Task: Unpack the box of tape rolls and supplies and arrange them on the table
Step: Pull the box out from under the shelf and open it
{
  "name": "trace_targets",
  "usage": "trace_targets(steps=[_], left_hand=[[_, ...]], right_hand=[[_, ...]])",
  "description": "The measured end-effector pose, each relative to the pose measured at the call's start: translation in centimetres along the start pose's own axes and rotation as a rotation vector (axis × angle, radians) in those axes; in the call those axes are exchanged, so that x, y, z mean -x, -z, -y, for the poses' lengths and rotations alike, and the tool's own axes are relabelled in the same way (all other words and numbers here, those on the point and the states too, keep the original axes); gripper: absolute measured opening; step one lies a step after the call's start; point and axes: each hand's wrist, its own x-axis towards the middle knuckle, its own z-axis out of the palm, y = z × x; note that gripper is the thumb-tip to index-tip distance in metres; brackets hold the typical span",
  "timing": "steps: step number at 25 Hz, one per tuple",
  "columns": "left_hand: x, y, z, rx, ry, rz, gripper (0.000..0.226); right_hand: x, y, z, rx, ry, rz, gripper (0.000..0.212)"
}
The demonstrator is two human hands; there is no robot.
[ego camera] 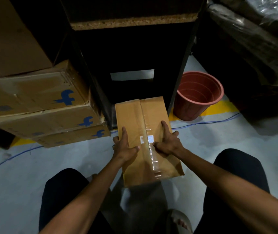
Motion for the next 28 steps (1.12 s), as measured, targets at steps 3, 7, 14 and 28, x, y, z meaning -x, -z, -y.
trace_targets(steps=[3, 7, 14, 28], left_hand=[[0.7, -0.2, 0.9, -0.032, -0.006, 0.020, 0.109], [1.3, -0.6, 0.9, 0.007, 0.028, 0.049, 0.100], [1.8, -2.3, 0.7, -0.069, 0.111, 0.175, 0.126], [-0.4, -0.7, -0.2, 0.076, 0.004, 0.139, 0.133]], right_hand=[[1.1, 0.1, -0.3, 0.024, -0.016, 0.048, 0.113], [1.8, 0.8, -1.0, 0.024, -0.035, 0.091, 0.107], [1.7, -0.2, -1.3, 0.012, -0.154, 0.177, 0.099], [-1.2, -0.2, 0.9, 0.271, -0.069, 0.045, 0.098]])
